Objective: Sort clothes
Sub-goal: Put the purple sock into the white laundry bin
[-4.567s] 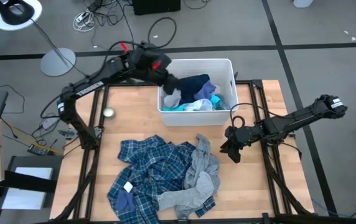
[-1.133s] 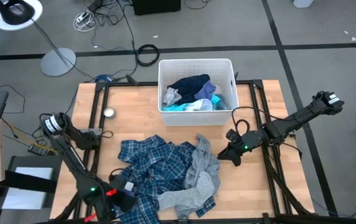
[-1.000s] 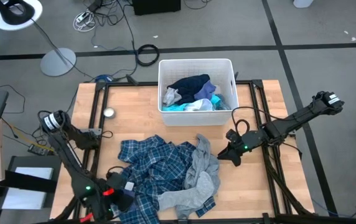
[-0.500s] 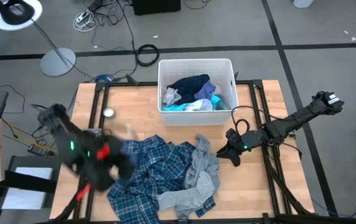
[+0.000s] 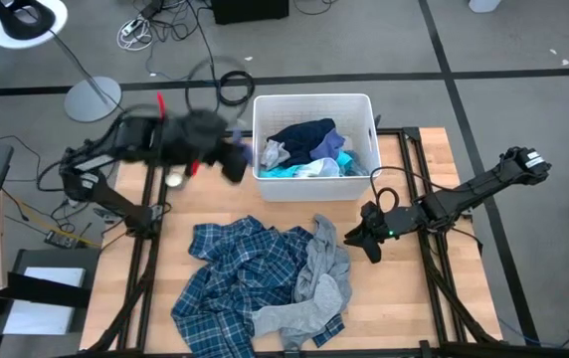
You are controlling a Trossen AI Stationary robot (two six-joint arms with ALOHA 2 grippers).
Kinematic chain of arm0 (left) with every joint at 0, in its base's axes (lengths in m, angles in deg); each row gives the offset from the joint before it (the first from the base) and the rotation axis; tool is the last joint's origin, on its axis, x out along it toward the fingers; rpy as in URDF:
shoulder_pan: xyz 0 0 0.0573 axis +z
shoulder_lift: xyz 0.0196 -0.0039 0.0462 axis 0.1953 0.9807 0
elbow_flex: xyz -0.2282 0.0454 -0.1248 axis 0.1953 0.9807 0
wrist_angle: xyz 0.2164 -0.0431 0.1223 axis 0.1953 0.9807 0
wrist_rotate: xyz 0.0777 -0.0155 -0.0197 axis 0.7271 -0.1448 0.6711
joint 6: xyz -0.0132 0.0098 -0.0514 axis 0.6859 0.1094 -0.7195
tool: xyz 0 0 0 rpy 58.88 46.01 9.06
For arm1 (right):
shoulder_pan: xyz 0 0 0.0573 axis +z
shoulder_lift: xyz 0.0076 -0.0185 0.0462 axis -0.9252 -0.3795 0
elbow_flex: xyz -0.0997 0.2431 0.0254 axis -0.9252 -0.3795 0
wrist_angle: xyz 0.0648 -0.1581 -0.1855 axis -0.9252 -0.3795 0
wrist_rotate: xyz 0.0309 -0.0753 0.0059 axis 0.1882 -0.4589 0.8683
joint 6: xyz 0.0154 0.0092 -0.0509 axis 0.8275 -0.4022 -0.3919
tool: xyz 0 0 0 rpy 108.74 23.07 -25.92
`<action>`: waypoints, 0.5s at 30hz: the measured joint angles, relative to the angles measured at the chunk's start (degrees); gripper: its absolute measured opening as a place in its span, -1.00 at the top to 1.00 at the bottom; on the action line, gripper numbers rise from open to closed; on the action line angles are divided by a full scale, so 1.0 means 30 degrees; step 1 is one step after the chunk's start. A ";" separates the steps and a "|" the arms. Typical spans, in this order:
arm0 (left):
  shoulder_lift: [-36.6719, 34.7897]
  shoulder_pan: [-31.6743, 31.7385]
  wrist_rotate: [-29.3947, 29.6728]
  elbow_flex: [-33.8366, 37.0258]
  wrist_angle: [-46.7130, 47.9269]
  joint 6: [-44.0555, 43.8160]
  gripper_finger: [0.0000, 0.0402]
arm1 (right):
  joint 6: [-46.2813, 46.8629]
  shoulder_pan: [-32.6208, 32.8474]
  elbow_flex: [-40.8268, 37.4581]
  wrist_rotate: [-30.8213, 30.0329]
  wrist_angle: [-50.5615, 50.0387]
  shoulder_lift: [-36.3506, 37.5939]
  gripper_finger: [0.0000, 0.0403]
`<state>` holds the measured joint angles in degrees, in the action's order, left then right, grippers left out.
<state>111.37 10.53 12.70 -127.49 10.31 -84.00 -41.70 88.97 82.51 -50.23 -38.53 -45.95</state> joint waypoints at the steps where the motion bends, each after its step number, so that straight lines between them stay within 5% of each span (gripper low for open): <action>1: 0.0065 0.0777 -0.0439 0.0000 -0.0961 0.0882 1.00 | -0.0091 -0.0041 0.0000 -0.0019 -0.0048 0.0000 0.43; 7: 0.1352 0.4046 -0.1460 -0.0015 -0.6295 0.4132 1.00 | -0.0138 -0.0549 0.0000 -0.0071 -0.0062 0.0000 0.43; 15: 0.3695 0.5563 -0.3623 -0.0015 -1.1118 0.7214 0.93 | -0.0138 -0.1233 0.0000 -0.0071 -0.0066 0.0000 0.43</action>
<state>122.46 27.22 1.83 -127.54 -23.05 -62.36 -42.12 85.27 82.51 -50.45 -38.73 -45.95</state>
